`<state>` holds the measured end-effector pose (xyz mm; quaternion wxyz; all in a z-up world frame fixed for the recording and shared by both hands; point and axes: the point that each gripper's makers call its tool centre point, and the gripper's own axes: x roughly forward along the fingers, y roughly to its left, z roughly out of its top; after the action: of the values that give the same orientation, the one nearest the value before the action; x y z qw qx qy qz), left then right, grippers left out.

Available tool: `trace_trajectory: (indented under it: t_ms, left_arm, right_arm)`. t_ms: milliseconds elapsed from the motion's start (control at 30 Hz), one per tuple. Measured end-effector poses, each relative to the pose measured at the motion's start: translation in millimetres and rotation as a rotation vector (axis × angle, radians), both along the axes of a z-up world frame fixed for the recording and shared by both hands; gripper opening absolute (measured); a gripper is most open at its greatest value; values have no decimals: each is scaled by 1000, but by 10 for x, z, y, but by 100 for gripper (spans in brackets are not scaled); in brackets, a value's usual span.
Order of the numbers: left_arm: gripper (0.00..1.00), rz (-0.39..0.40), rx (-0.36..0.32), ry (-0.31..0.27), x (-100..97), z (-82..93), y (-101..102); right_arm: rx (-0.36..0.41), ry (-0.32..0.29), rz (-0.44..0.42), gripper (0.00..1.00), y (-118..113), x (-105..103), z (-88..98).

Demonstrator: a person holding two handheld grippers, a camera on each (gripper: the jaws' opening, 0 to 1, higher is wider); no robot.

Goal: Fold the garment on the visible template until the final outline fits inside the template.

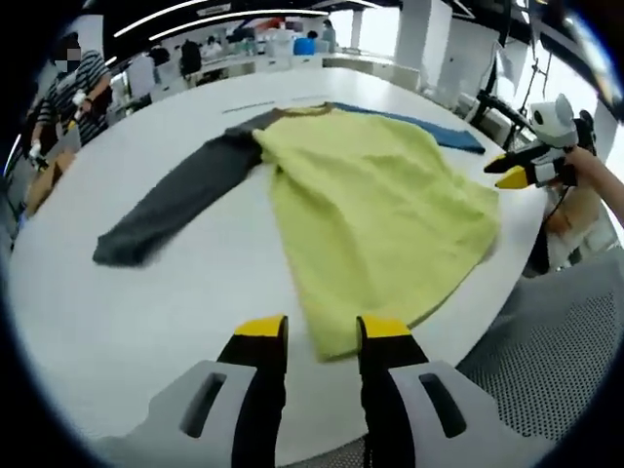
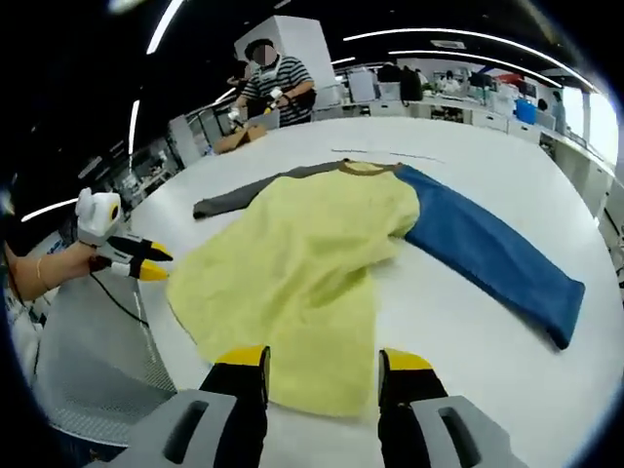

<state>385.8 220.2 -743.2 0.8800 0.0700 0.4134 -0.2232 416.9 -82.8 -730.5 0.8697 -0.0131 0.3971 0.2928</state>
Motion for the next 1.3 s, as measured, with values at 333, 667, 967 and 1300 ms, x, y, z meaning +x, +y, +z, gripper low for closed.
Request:
trace_trajectory:
  t_ms: [333,667,967,1300]
  left_arm:
    - [21,4,34,2,16,-67,24]
    - [16,2,46,12,-10,-122,24]
    - [10,-16,40,9,11,-120,-7]
    - [0,-34,63,-2,28,-119,45]
  right_arm:
    - [-110,13,-49,27,-142,14,-199]
    - [-167,18,-39,16,-189,-53,-255]
    - [-203,5,-27,0,-215,-32,-280]
    - [-217,8,-33,0,-257,-75,-284]
